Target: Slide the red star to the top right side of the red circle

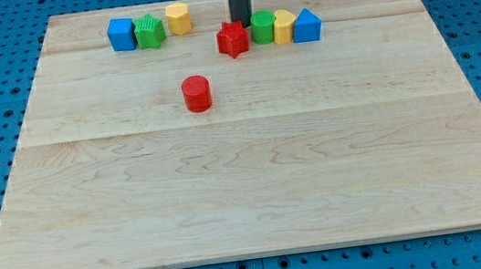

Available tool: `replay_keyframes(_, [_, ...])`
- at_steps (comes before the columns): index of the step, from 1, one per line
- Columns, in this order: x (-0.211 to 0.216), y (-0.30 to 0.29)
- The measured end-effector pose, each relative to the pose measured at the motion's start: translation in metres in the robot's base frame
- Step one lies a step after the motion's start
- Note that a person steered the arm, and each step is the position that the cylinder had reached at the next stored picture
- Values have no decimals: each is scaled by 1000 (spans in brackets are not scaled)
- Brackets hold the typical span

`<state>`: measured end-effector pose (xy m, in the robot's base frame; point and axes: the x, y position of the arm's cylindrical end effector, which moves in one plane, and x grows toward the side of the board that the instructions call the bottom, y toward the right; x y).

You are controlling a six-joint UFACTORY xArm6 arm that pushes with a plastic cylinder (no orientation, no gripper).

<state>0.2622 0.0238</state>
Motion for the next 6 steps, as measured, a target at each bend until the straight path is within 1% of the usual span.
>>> replay_keyframes(1, [15,-19])
replay_keyframes(2, [41,-52])
replay_keyframes(3, [69,-55])
replay_keyframes(5, [69,-64])
replay_keyframes(6, [69,-85])
